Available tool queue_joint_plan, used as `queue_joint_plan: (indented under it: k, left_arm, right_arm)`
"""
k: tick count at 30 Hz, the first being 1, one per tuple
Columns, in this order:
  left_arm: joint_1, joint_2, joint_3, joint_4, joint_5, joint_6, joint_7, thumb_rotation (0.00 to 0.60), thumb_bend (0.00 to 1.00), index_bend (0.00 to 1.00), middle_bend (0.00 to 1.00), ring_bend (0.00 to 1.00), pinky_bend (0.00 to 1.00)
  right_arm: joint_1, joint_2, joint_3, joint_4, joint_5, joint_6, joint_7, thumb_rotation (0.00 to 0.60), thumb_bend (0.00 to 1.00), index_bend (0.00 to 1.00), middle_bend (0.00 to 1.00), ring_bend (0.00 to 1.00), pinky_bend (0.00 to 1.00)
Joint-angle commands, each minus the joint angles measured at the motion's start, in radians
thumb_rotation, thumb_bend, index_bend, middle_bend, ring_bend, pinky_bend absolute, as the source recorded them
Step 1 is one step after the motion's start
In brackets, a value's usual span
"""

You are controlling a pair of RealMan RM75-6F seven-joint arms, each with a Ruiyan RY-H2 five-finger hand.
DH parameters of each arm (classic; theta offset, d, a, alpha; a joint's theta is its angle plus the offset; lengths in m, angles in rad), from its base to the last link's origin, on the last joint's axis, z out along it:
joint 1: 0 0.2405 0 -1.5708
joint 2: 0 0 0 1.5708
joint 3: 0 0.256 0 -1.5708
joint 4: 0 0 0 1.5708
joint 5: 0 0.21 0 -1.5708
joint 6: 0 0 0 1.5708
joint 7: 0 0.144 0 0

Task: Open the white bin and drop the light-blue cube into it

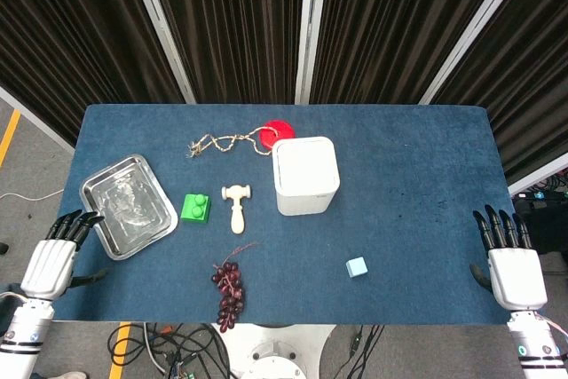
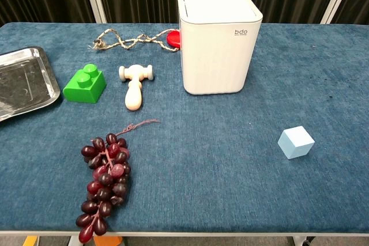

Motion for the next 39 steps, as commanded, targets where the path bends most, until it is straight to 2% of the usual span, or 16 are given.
queue_joint_plan:
  k: [1,5,12,16,20,22,25,28,33,36,39]
  left_arm:
    - [0.001,-0.001,0.0,0.001,-0.002,0.001,0.001,0.6,0.05,0.18,0.14,0.07,0.12]
    - [0.005,-0.002,0.0,0.002,-0.002,0.007,-0.001,0.6,0.05,0.18,0.14,0.07,0.12]
    - [0.003,0.001,-0.002,0.003,0.002,0.01,-0.01,0.6,0.05,0.18,0.14,0.07,0.12]
    - [0.002,0.003,0.004,0.003,0.009,0.006,-0.007,0.6,0.05,0.18,0.14,0.07,0.12]
    - [0.001,-0.001,0.003,0.008,0.009,0.006,-0.008,0.6,0.05,0.18,0.14,0.07,0.12]
    - [0.001,-0.001,0.002,0.006,0.01,0.008,-0.005,0.6,0.05,0.18,0.14,0.07,0.12]
    - [0.002,-0.001,0.002,0.006,0.01,0.011,-0.006,0.6,0.05,0.18,0.14,0.07,0.12]
    - [0.005,-0.001,0.002,0.01,0.003,0.01,-0.009,0.6,0.05,0.18,0.14,0.07,0.12]
    - [0.006,0.0,0.002,0.015,0.0,0.009,-0.014,0.6,0.05,0.18,0.14,0.07,0.12]
    - [0.005,0.0,0.002,0.017,0.0,0.007,-0.017,0.6,0.05,0.18,0.14,0.07,0.12]
    - [0.004,-0.002,0.001,0.021,-0.006,0.001,-0.022,0.6,0.05,0.18,0.14,0.07,0.12]
  right_arm:
    - [-0.038,-0.039,-0.002,0.048,-0.003,0.018,0.033,0.6,0.11,0.0,0.0,0.0,0.0]
    - [-0.046,-0.048,0.006,0.053,-0.01,0.009,0.023,0.6,0.13,0.0,0.0,0.0,0.0]
    - [-0.024,-0.027,0.03,0.0,-0.032,-0.033,0.013,0.6,0.15,0.0,0.0,0.0,0.0]
    - [0.037,0.002,0.057,-0.076,-0.083,-0.089,-0.04,0.6,0.27,0.0,0.0,0.0,0.0]
    - [0.136,0.021,0.116,-0.161,-0.122,-0.177,-0.091,0.6,0.28,0.0,0.0,0.0,0.0]
    - [0.201,0.021,0.162,-0.195,-0.114,-0.241,-0.112,0.6,0.33,0.0,0.0,0.0,0.0]
    - [0.297,-0.002,0.228,-0.197,-0.079,-0.34,-0.136,0.6,0.45,0.0,0.02,0.0,0.0]
    - [0.38,-0.033,0.273,-0.193,-0.017,-0.441,-0.154,0.6,0.51,0.0,0.03,0.0,0.0]
    - [0.469,-0.088,0.302,-0.182,0.052,-0.544,-0.172,0.6,0.61,0.0,0.1,0.0,0.0]
    - [0.5,-0.121,0.304,-0.171,0.072,-0.567,-0.179,0.6,0.67,0.0,0.14,0.0,0.0]
    - [0.518,-0.149,0.299,-0.159,0.095,-0.576,-0.184,0.6,0.67,0.0,0.16,0.0,0.0]
